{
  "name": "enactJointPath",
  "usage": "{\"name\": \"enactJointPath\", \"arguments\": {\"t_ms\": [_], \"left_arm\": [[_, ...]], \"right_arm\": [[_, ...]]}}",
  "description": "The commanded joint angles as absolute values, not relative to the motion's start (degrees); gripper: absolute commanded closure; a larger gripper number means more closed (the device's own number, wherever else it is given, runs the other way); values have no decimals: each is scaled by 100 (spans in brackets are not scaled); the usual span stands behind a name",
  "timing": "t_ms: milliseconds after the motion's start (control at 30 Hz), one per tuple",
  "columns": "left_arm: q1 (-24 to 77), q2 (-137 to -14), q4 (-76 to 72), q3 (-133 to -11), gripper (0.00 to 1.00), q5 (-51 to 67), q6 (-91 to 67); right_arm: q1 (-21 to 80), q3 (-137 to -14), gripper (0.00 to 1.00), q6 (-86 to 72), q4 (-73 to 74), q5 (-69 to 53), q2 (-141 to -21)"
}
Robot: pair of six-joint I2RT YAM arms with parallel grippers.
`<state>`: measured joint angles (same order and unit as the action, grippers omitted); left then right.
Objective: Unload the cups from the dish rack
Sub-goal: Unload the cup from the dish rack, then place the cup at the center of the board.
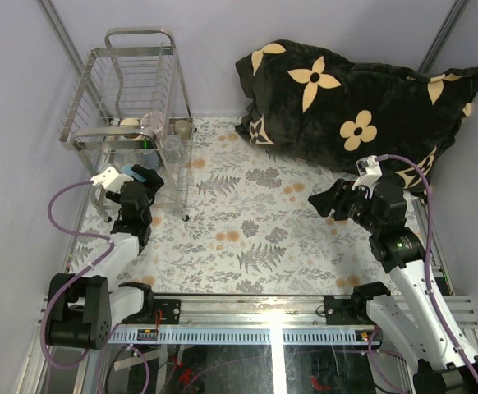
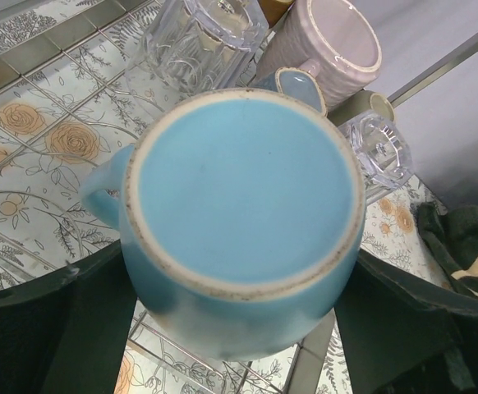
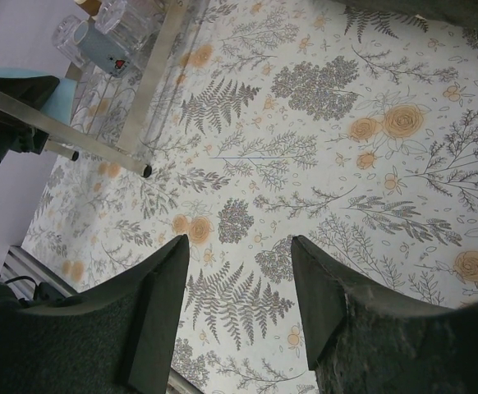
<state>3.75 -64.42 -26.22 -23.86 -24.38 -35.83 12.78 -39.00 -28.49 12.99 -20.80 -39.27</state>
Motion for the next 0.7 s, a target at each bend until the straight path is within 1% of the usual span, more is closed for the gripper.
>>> {"name": "enactJointPath", "arguments": {"t_ms": [0,333,667], "left_arm": [[334,-6232,-2941,-2504,81,-2464,-3758],[328,-5634,-2482,-2415,81,-2481,-3776],[333,-4886,-1901,-2162,81,-2209,-4067]], "right_arm": [[1319,-3922,40,-2791,982,-2270,-3912],[1323,-3859,40,-2821,913,-2298,-3938],[1321,-3876,40,-2880,797,-2421,-4057]]}}
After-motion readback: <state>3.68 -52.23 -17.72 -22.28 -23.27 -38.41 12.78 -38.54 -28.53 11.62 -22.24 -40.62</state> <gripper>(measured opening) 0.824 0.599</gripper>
